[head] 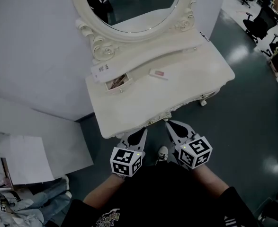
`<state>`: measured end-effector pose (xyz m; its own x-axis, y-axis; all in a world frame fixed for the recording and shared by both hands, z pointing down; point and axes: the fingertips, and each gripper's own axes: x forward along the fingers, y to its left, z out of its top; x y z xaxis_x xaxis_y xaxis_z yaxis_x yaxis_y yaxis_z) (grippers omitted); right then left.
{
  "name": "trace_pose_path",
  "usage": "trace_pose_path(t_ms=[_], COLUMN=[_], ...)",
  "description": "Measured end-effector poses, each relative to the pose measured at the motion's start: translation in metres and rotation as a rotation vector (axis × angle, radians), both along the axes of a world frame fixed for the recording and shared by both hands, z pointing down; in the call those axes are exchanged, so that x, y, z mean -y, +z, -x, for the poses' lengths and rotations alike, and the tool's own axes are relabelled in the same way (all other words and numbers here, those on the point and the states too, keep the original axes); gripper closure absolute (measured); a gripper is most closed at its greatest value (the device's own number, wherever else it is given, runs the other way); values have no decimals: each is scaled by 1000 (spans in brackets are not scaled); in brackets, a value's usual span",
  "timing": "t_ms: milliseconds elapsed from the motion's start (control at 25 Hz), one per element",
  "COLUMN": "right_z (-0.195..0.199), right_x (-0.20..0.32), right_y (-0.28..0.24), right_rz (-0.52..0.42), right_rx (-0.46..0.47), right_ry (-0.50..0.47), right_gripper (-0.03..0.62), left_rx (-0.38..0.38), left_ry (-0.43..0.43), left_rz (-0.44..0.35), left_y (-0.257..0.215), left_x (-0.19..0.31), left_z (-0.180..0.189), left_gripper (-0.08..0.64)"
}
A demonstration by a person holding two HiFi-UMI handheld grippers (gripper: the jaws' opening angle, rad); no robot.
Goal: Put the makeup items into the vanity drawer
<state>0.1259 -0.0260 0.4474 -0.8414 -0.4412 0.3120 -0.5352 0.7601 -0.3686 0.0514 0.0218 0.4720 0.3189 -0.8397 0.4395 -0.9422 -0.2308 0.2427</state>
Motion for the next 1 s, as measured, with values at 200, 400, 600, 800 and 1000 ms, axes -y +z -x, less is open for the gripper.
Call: trace_pose_path(t_ms=[200,400,600,800,1000], right_z=[-2,-2,4,10,18], right_x=[11,22,30,36,45], right_y=[1,2,-3,-5,-12], right_rz=[2,1,-2,-12,-25], right_rx=[8,29,51,44,41], right_ry=[-59,-81,-79,-60,-19], right_gripper=[563,563,563,563,563], left_rx=[5,27,39,30,25], left_ry=[-58,-97,-113,-105,-76], left_rz=[0,10,14,0,-21], left_y=[-3,-4,-6,-9,-16], left_x=[10,9,13,29,48], left_z=[-1,1,9,21,34], left_gripper=[552,552,552,552,552])
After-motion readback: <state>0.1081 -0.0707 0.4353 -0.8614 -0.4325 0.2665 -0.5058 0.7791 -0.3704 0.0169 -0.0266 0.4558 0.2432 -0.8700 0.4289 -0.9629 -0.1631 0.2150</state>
